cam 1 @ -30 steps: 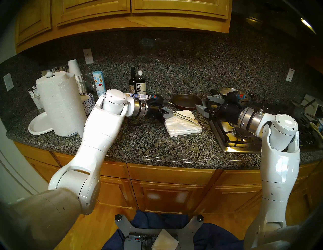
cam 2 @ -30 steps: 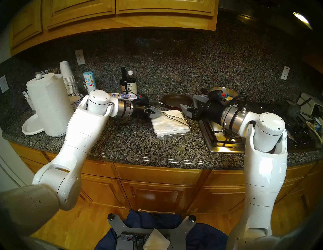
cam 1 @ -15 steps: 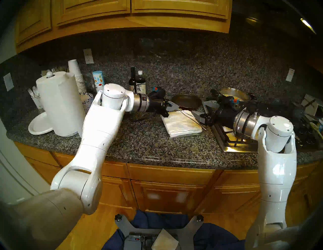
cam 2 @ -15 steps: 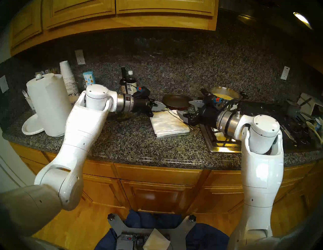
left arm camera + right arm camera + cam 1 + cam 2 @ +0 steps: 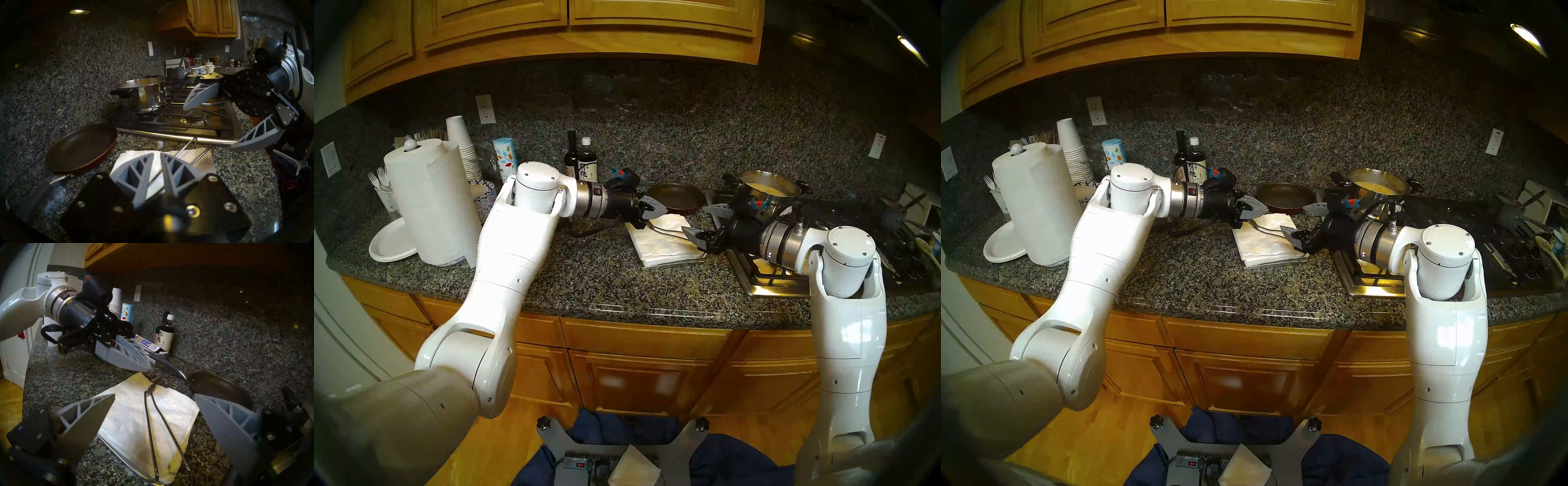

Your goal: Take napkin out of napkin holder

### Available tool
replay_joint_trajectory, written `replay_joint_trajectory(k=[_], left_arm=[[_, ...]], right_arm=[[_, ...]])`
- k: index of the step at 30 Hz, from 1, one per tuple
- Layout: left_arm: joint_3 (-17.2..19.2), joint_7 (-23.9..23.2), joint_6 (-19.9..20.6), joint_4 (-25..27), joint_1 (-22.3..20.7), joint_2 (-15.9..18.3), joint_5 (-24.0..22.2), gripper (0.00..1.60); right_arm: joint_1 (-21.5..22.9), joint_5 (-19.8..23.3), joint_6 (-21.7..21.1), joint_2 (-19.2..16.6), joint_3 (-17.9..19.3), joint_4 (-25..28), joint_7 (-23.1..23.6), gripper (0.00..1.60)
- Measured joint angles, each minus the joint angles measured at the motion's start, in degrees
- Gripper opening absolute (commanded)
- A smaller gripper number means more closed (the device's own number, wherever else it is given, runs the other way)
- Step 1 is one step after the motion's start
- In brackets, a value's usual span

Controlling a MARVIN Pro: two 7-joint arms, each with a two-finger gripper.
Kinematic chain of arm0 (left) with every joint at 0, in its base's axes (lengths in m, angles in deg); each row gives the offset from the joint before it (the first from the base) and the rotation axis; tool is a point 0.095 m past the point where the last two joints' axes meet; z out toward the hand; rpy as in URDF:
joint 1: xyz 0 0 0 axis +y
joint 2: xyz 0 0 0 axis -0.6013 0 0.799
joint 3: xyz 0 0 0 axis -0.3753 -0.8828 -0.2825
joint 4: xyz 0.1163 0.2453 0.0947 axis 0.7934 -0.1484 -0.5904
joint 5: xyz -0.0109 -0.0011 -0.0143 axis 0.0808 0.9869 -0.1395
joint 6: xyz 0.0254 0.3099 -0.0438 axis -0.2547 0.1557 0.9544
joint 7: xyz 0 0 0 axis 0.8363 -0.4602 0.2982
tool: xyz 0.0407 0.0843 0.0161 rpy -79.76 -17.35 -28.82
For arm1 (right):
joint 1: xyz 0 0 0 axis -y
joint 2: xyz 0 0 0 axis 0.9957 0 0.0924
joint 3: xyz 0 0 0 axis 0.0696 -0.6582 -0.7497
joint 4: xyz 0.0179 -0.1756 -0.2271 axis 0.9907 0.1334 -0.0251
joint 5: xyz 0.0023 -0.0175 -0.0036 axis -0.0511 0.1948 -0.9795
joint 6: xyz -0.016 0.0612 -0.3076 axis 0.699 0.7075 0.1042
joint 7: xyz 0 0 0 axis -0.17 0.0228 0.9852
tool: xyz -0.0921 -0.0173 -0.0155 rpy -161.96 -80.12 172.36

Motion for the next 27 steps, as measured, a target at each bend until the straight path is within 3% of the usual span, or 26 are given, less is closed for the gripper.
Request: replay_joint_trajectory(k=[3, 13, 14, 21, 24, 27], left_arm=[[-0.08, 0.42, -0.16, -0.37, 0.00, 0.74, 1.09, 0.80], [-1.89, 0.92, -1.50, -1.52, 0.72, 2.03, 4.20, 0.81], [-2.09, 1.00, -1.61, -1.61, 0.77, 2.00, 4.40, 0.88], [-3.14, 1.89, -2.51, -2.76, 0.75, 1.62, 5.87, 0.93], [-3.19, 2.11, -2.89, -3.13, 0.70, 1.60, 6.31, 1.09], [-3.48, 2.54, -3.45, -3.11, 0.71, 1.64, 7.13, 1.05]], right_arm=[[0.10, 0.04, 0.09, -0.06, 0.15, -0.19, 0.08, 1.60], [0.67, 0.26, 0.23, -0.10, 0.16, -1.04, 0.11, 1.60], [0.72, 0.26, 0.24, -0.10, 0.15, -1.12, 0.08, 1.60], [0.90, 0.26, 0.25, -0.09, 0.10, -1.44, -0.22, 1.60], [0.95, 0.26, 0.26, -0.05, 0.09, -1.53, -0.39, 1.60], [0.99, 0.26, 0.26, 0.06, 0.08, -1.59, -0.60, 1.60]])
